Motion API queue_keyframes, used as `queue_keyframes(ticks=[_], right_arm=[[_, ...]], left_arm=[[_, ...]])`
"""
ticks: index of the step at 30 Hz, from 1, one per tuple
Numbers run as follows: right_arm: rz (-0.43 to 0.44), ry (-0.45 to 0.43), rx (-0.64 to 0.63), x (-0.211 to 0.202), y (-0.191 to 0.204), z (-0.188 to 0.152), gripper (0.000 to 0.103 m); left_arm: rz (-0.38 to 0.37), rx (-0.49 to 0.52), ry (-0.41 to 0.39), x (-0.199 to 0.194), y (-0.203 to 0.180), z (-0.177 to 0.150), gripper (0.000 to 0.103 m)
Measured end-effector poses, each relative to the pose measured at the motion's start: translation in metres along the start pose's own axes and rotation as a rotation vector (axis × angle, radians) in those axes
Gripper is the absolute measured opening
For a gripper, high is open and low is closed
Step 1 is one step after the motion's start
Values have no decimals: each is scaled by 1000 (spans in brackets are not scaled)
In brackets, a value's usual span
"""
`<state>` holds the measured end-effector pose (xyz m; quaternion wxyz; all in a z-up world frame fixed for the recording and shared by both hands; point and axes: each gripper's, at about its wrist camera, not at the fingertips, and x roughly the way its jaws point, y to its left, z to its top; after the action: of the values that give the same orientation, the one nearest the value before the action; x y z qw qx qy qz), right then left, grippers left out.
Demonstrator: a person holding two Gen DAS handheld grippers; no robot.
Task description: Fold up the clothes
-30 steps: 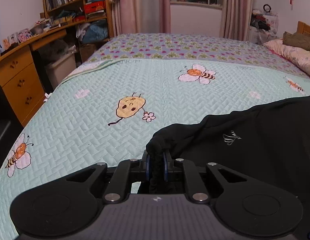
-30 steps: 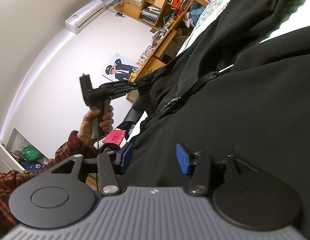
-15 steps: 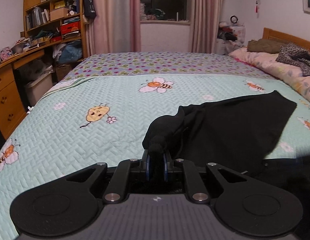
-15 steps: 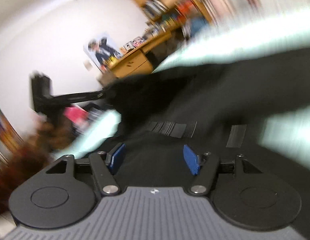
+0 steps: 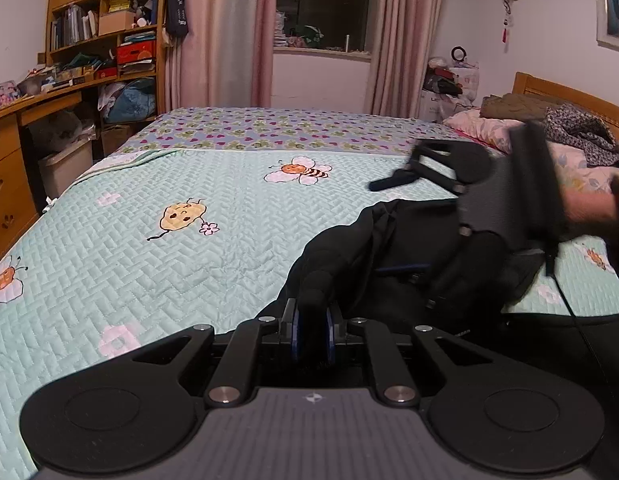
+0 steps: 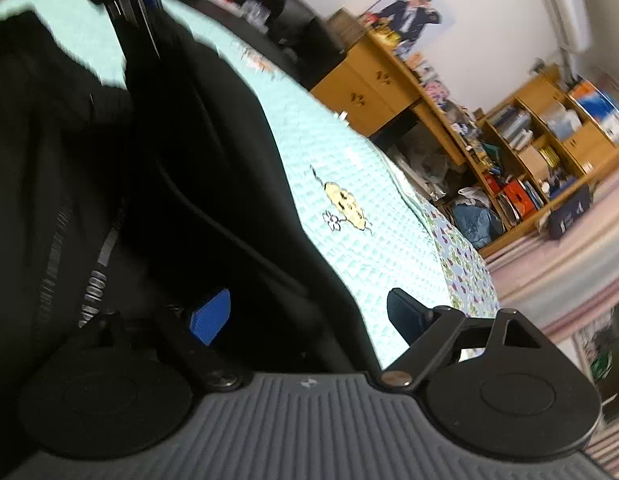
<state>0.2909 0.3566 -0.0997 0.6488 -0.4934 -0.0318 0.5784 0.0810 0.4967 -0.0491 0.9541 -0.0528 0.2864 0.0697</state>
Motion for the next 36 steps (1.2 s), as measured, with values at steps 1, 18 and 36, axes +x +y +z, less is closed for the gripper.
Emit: queue_keyframes(ticks=[1,18,36], right_arm=[[9,6,-32,5,0,0,86],[-5,156,86,-71,23,64,16],[31,106,286,-150,158,66,16]], left_arm=[[-2,6,0,0,-1,-1,13],[3,-168,-124,-76,20,-24,17],[-124,-732,-83,-133,15,-151,23]])
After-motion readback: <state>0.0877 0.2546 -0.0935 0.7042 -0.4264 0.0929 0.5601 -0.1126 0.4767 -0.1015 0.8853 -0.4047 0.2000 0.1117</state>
